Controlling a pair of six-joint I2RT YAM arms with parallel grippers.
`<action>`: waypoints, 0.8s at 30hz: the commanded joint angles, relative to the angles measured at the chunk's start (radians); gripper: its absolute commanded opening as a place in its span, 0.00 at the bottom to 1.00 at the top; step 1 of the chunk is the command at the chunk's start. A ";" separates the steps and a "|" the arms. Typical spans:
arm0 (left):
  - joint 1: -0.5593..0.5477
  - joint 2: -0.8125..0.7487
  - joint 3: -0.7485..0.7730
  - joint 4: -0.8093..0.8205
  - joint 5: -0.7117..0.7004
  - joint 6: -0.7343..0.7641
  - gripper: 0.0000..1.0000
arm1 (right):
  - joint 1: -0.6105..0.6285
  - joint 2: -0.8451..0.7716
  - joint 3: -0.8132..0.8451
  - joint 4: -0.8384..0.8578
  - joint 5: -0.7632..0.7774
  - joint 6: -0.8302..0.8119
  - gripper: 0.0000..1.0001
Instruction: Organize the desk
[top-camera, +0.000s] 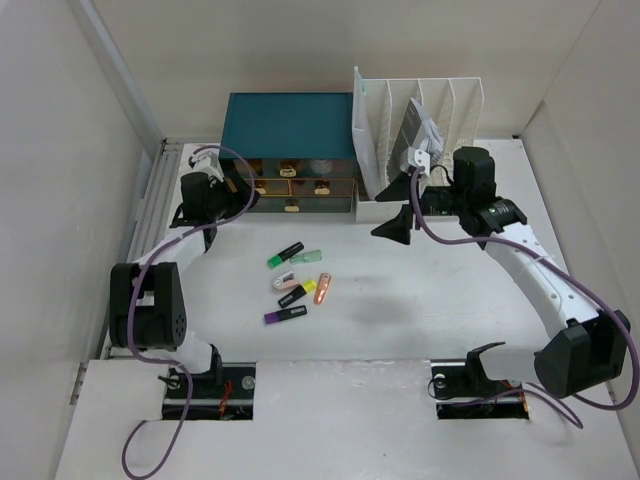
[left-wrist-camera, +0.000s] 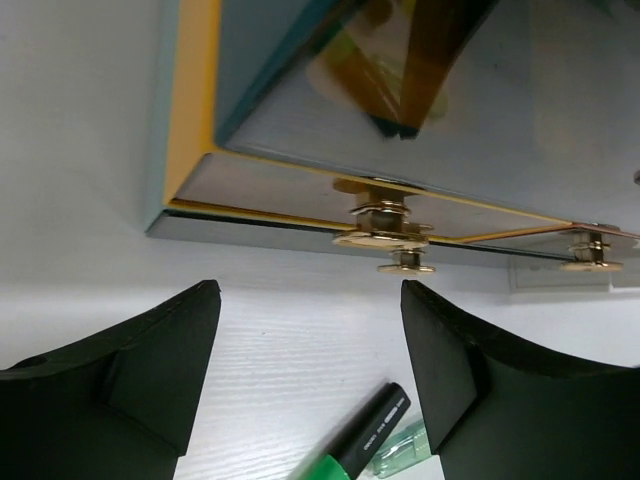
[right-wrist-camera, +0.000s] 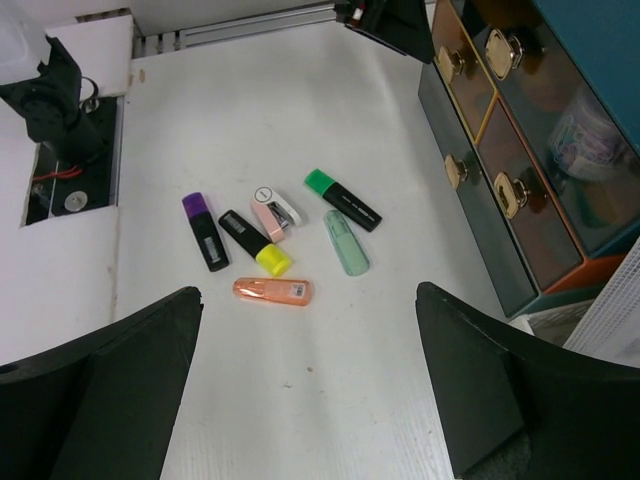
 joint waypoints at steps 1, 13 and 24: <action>-0.001 0.022 0.068 0.096 0.098 0.016 0.69 | -0.008 -0.029 -0.007 0.069 -0.058 0.003 0.92; 0.009 0.084 0.079 0.163 0.127 0.007 0.68 | -0.008 -0.020 -0.007 0.069 -0.058 0.003 0.92; -0.019 0.124 0.109 0.181 0.068 -0.012 0.52 | -0.017 -0.020 -0.007 0.060 -0.076 -0.006 0.92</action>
